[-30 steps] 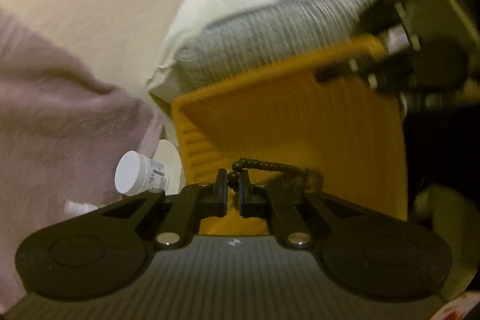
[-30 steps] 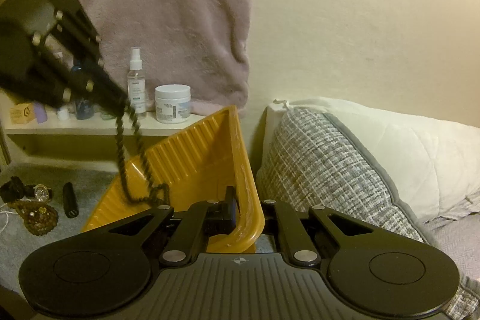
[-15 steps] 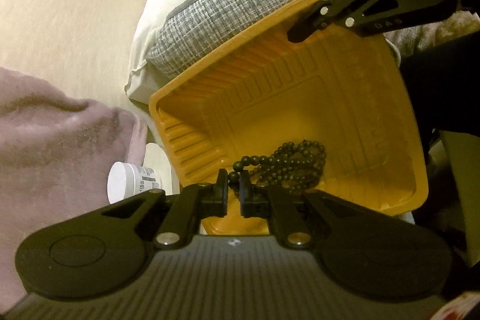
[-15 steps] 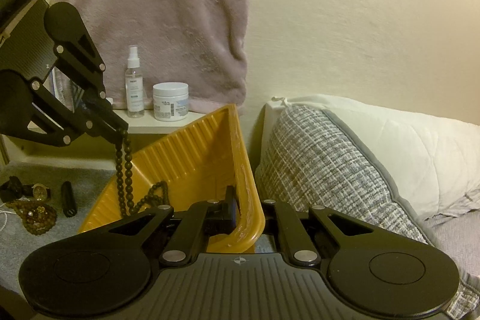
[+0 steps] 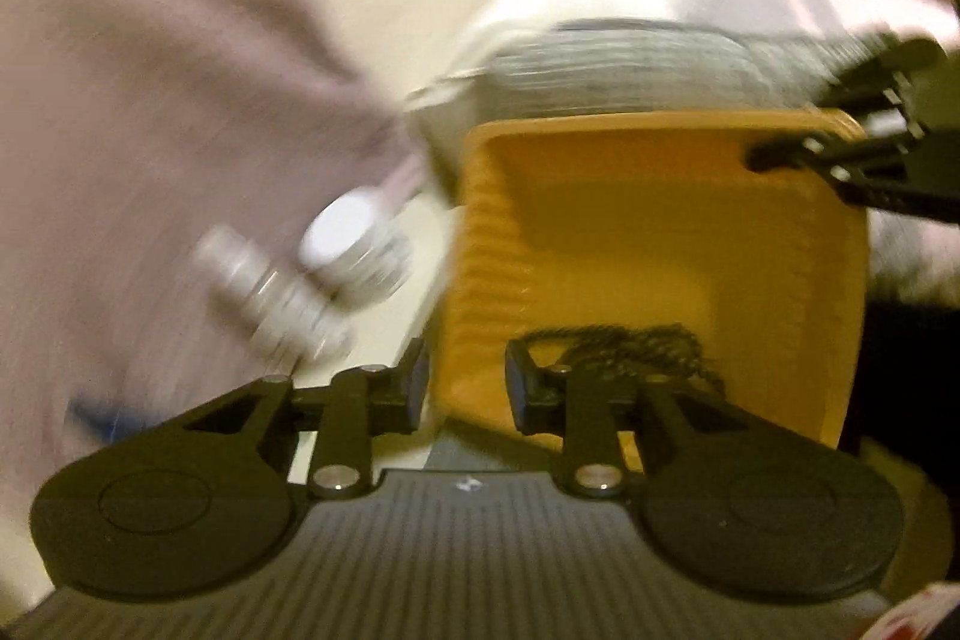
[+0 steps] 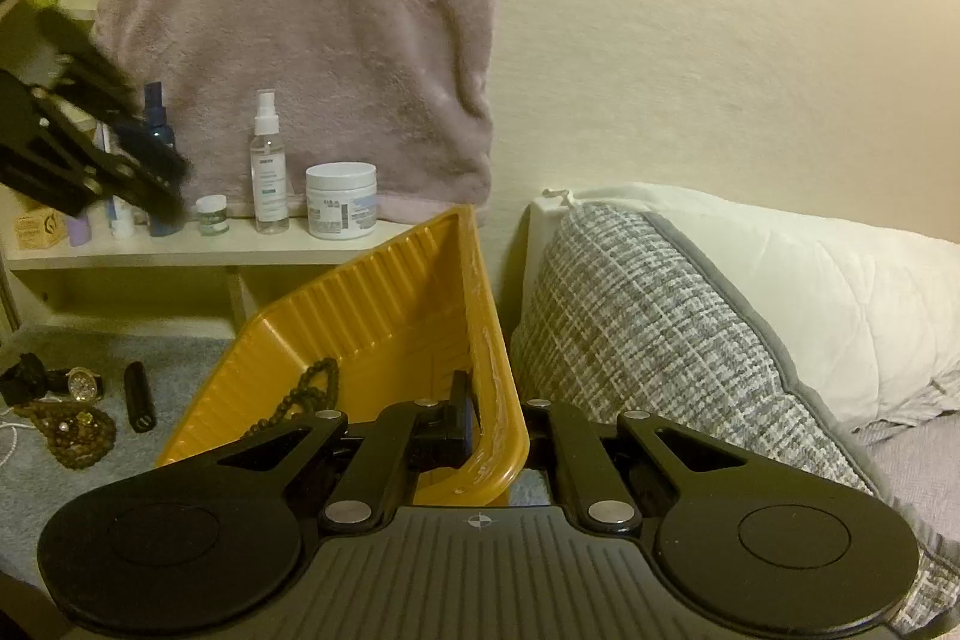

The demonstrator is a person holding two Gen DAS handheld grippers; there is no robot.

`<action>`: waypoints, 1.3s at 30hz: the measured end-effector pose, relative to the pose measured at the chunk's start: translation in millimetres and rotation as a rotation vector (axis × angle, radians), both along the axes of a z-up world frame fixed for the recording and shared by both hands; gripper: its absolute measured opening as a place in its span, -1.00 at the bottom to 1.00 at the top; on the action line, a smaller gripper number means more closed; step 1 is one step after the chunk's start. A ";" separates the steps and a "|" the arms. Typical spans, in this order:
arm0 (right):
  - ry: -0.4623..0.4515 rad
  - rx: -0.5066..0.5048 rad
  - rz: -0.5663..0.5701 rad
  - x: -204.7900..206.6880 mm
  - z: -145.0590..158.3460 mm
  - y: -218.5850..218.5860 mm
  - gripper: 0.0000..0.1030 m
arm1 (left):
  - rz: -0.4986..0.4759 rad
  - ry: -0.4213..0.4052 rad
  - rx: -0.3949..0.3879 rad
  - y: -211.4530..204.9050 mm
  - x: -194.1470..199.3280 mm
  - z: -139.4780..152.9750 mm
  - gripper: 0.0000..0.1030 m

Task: Organize jewelry
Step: 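Grasp the black watch strap from the pile with the left gripper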

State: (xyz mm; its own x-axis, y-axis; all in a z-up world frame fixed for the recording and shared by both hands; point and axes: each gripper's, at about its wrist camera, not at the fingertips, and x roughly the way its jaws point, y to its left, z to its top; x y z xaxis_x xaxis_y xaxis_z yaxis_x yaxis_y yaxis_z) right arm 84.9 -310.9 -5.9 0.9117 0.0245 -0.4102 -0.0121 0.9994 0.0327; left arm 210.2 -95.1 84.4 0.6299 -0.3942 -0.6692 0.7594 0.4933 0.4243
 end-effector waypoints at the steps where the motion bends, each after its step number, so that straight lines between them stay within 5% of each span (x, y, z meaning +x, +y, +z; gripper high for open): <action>1: 0.000 0.000 0.000 -0.4 -0.2 -0.1 -0.89 | 0.052 0.005 -0.029 12.8 -1.5 0.9 -0.51; 10: 0.001 -0.002 -0.002 -0.5 -0.4 -0.4 -0.89 | 0.498 0.058 -0.202 131.1 -27.5 -27.2 -0.48; 16: 0.006 -0.009 -0.004 -0.4 -1.8 -1.3 -0.89 | 0.684 0.082 -0.252 180.4 -54.2 -71.8 -0.48; 27: 0.018 -0.016 -0.013 -0.6 -4.2 -2.2 -0.89 | 0.787 0.025 -0.312 191.1 -70.3 -118.7 -0.47; 39: 0.028 -0.024 -0.020 2.1 -6.5 -4.0 -0.89 | 0.826 0.071 -0.369 180.6 -22.6 -134.4 -0.28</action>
State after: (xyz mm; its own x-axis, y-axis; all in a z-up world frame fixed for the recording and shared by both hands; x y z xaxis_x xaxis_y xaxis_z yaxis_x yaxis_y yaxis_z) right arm 87.0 -314.9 -12.4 0.8999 -0.0034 -0.4361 0.0080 0.9999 0.0089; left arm 187.6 85.5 -50.0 0.7693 -0.0327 -0.6381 0.1219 0.9878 0.0964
